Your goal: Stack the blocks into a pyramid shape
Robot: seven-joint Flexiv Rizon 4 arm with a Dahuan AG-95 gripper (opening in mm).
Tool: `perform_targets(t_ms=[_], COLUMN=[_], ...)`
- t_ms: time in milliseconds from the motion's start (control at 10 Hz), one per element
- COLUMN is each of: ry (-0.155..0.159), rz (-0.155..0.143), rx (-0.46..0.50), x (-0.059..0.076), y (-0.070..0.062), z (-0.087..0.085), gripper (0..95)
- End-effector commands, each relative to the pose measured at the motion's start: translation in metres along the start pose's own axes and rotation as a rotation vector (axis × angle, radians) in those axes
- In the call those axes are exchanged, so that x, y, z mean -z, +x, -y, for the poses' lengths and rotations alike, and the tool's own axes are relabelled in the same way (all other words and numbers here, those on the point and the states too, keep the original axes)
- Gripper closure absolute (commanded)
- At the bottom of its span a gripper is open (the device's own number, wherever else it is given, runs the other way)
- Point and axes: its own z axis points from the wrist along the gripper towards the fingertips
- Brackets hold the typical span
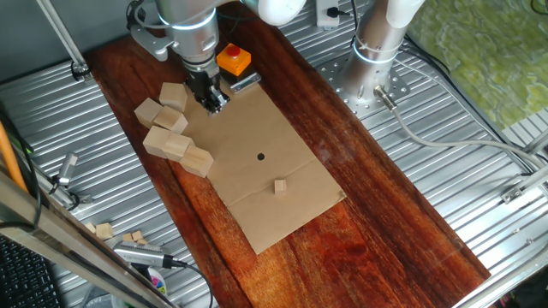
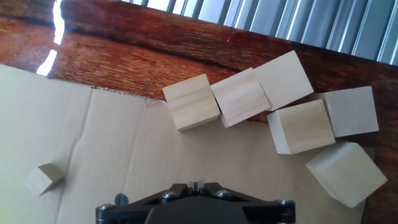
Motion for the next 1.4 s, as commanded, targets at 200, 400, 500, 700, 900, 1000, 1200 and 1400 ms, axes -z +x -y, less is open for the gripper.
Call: perform_targets(t_ms=[200,400,500,700,900,1000,1200,1400], ry=[-0.004,-0.018,-0.018,-0.069,-0.071,-0.062,0.109,0.116], rz=[-0.005,0.017,0.012,-0.048,-0.051,-0.051,-0.057,-0.062], rx=[0.023,0.091,0.116,0.262,0.304,0.305,0.279,0.273], x=[-0.001,-0.016,-0.02,-0.034,-0.039,-0.041,-0.037,-0.036], y=[0.001,0.016,0.021,0.03,0.028,0.026,0.018,0.011], z=[0.001,0.042,0.051,0.089,0.115,0.123,0.128,0.129], gripper=[95.0,95.0,95.0,38.0,19.0,0.0,0.0,0.0])
